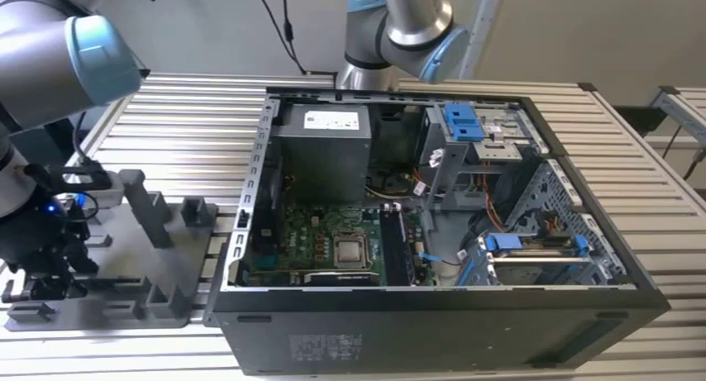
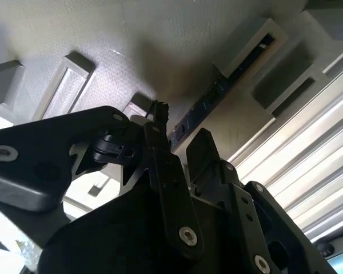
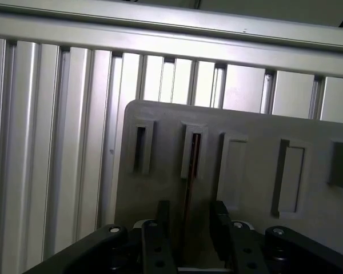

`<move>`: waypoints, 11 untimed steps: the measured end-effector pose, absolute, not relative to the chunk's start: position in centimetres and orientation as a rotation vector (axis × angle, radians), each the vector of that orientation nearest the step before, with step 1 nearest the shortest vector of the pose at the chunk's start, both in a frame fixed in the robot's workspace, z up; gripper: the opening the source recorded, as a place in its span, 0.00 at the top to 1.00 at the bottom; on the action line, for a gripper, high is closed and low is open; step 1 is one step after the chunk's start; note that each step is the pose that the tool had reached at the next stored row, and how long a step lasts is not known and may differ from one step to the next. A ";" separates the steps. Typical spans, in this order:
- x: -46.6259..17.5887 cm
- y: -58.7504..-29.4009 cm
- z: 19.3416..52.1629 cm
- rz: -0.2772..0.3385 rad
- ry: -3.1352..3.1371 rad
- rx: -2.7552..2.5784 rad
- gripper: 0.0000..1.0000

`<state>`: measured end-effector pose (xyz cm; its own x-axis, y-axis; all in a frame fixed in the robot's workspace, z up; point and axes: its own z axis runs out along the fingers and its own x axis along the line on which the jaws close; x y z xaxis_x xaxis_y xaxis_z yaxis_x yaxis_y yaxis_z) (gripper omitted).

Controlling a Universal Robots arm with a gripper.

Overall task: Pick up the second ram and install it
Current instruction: 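Pick up the second ram and move it above second insertion slot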

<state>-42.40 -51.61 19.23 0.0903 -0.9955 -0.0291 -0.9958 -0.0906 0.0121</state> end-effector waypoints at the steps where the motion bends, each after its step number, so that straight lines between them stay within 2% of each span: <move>1: -42.4 -51.6 19.2 0.046 2.111 -2.312 0.58; 11: -42.6 -51.6 19.2 0.045 2.111 -2.311 0.58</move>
<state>-42.57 -51.60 19.17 0.0902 -0.9955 -0.0290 -0.9958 -0.0905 0.0110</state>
